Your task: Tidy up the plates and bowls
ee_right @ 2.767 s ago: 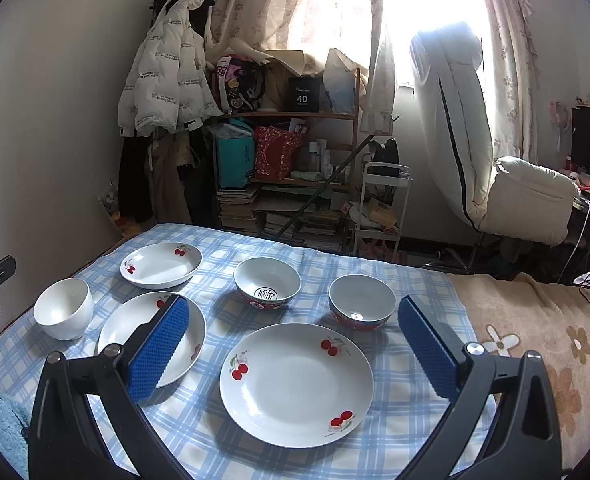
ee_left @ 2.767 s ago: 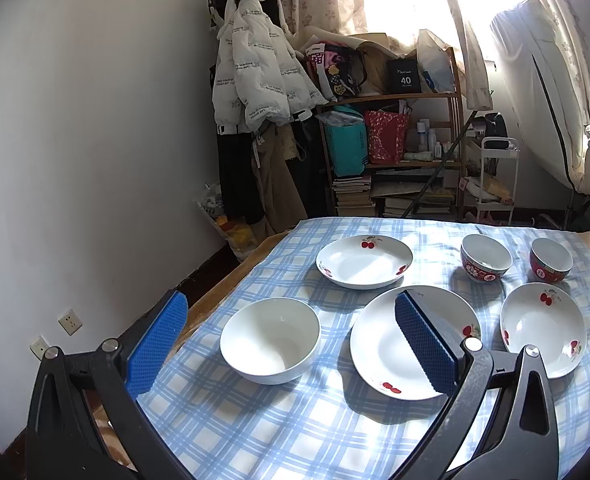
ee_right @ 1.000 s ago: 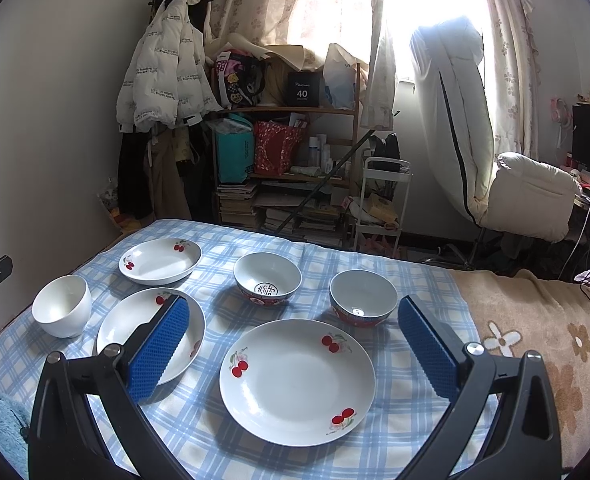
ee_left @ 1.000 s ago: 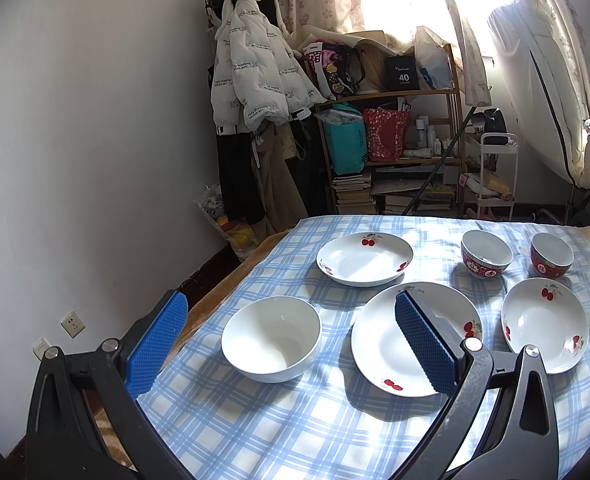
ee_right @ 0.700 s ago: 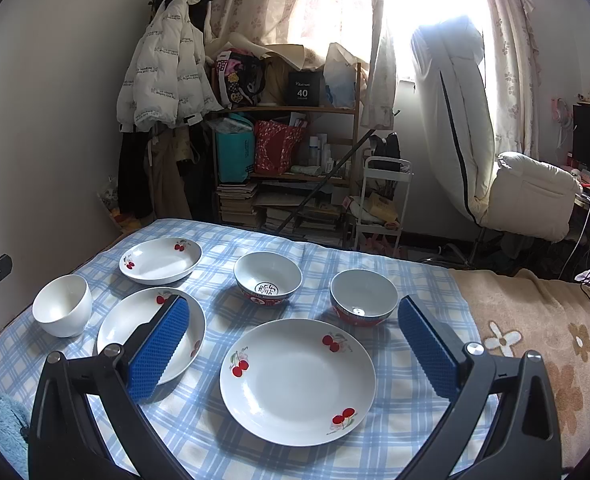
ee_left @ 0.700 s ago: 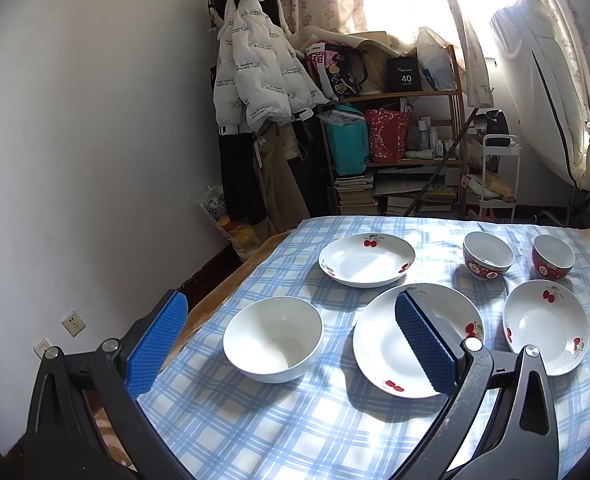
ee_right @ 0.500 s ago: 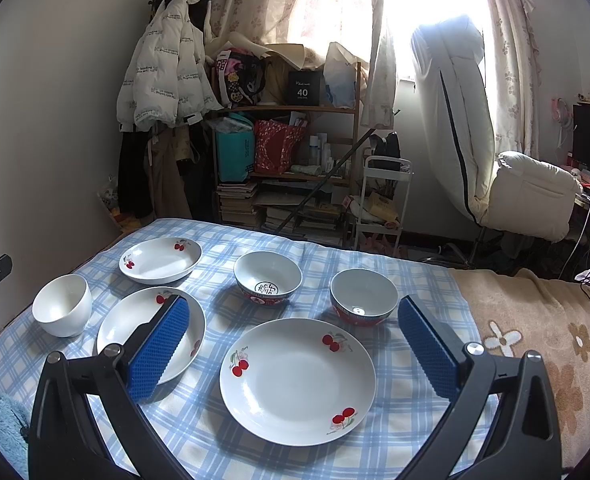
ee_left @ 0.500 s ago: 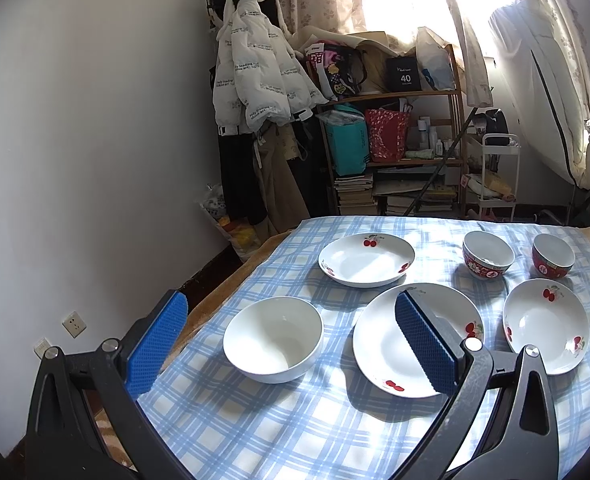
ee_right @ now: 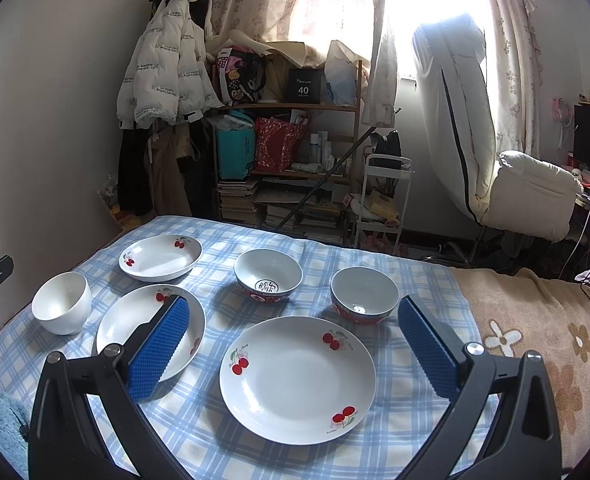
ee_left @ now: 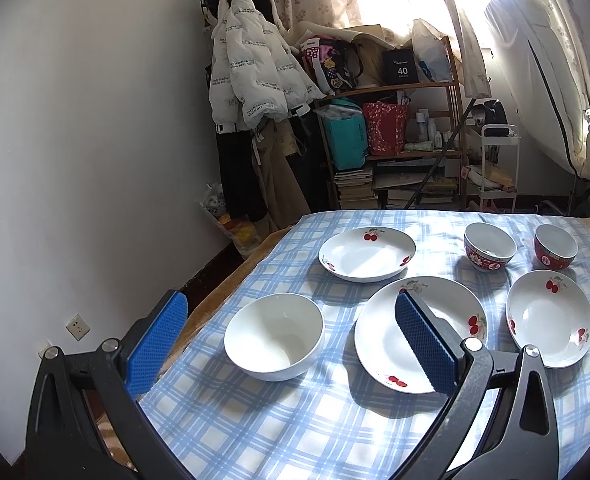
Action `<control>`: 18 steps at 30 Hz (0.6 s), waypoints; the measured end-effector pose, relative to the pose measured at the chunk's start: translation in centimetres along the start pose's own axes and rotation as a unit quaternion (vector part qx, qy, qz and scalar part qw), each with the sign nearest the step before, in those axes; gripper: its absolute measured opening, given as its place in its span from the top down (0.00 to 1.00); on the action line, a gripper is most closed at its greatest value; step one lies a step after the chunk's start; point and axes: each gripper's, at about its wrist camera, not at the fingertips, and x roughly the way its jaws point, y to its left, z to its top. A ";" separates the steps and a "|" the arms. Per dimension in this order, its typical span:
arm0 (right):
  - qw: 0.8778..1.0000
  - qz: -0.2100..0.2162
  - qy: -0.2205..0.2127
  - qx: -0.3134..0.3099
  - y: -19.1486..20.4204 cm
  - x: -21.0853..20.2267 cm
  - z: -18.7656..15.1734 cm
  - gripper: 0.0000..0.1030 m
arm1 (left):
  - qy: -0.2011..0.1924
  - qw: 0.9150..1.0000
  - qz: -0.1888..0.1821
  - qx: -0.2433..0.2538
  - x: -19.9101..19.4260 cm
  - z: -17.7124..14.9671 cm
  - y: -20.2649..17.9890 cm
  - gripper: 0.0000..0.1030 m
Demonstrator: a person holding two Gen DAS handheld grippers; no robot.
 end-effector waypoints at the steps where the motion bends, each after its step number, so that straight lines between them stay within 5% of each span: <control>1: 1.000 0.007 0.006 -0.001 0.0 0.1 -0.1 0.00 | 0.000 1.000 0.003 0.002 0.0 0.2 -0.2 0.01; 6: 1.000 0.020 0.011 -0.007 0.9 0.9 -0.7 0.00 | -0.004 1.000 0.014 0.020 0.2 1.3 -0.6 0.01; 18: 0.997 0.050 0.047 -0.023 2.9 3.2 2.0 0.00 | 0.058 0.998 -0.002 0.039 3.9 4.9 -1.0 0.01</control>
